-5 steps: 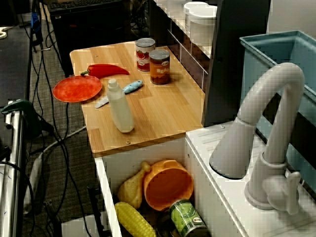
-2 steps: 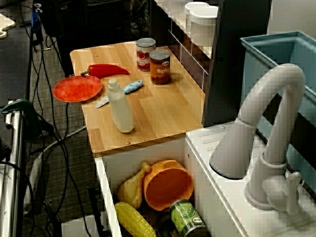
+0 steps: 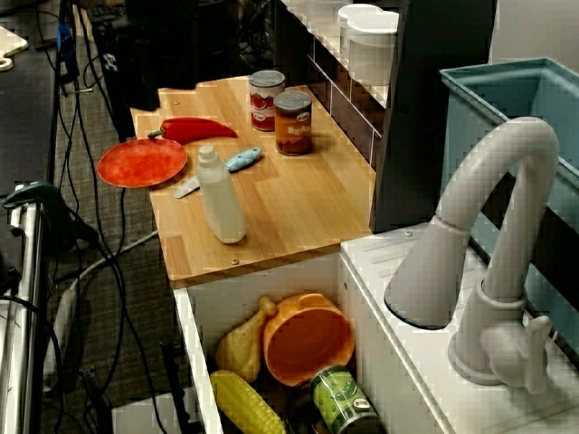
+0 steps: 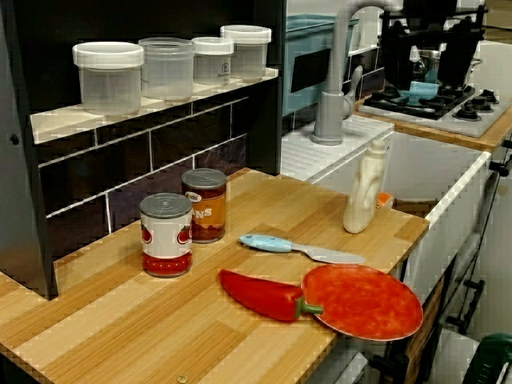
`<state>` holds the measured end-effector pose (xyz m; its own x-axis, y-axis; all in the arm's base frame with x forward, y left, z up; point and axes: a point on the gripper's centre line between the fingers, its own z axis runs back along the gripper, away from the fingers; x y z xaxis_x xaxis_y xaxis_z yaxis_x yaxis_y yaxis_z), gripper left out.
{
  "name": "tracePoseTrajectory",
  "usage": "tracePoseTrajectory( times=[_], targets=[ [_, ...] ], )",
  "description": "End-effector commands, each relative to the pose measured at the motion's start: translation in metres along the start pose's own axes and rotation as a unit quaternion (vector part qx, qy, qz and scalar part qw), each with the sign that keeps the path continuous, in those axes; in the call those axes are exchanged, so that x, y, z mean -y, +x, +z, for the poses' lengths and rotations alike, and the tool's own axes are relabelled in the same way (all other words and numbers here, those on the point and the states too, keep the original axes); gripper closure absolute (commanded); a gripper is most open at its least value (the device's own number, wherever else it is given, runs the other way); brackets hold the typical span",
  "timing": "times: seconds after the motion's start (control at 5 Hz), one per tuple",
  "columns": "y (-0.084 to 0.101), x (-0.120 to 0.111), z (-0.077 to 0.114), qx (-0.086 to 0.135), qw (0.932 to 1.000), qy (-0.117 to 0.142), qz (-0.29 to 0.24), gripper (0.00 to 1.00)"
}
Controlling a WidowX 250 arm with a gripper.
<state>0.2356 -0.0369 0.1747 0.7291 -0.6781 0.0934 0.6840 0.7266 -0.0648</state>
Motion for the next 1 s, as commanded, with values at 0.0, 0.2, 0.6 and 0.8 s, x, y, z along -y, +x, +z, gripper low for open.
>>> tracePoseTrajectory(
  times=[0.0,0.2,0.6,0.8],
  targets=[
    [0.019,0.004,-0.013,-0.016,0.9986,0.028,-0.042,0.0],
    [0.024,-0.001,-0.018,-0.023,0.9984,0.024,-0.046,0.0],
    [0.035,-0.01,-0.027,-0.031,0.9974,0.025,-0.06,0.0],
    [0.036,-0.018,-0.03,-0.03,0.9977,0.031,-0.053,0.0]
  ],
)
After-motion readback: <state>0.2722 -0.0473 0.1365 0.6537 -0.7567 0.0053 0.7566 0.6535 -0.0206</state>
